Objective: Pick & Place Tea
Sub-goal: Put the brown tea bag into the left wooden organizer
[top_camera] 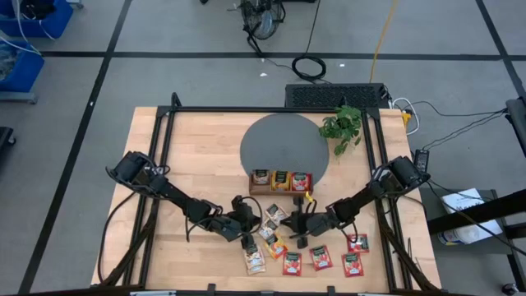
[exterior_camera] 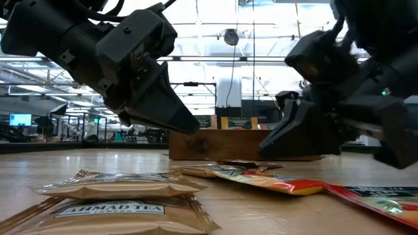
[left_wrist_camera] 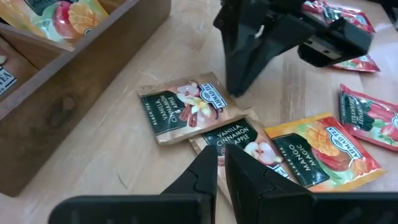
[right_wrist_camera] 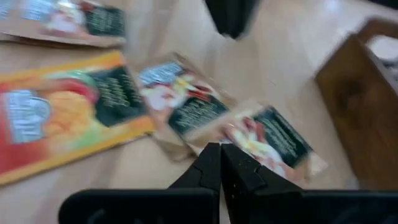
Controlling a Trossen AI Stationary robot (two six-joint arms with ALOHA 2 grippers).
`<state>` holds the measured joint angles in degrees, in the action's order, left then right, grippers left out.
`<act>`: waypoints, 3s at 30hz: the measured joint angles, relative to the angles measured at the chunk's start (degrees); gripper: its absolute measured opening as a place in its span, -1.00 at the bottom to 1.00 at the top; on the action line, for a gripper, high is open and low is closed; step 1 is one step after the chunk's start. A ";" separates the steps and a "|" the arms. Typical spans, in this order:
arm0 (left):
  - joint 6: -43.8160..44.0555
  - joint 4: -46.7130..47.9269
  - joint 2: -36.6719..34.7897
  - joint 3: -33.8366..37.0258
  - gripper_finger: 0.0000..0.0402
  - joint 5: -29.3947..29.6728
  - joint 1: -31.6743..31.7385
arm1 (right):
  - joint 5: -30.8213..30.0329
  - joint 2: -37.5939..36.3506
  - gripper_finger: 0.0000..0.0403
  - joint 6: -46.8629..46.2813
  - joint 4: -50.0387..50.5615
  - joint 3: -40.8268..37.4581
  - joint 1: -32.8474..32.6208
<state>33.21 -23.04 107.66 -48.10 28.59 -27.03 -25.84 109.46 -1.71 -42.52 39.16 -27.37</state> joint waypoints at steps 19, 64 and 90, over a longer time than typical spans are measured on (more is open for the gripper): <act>7.96 0.15 0.01 -0.02 -0.82 -0.21 -0.04 | 1.70 7.43 -1.00 -8.73 -2.27 0.16 0.63; 18.63 11.28 0.20 -0.13 -0.09 -12.10 3.37 | 3.77 13.82 -1.00 -9.11 -10.63 0.00 4.25; 0.33 8.36 -2.00 -1.86 -0.95 -12.70 3.18 | 3.32 12.98 -1.00 -1.40 -13.43 -0.04 1.73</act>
<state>33.54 -14.68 105.66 -49.96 15.89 -23.85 -22.51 122.45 -3.10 -55.94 39.11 -25.64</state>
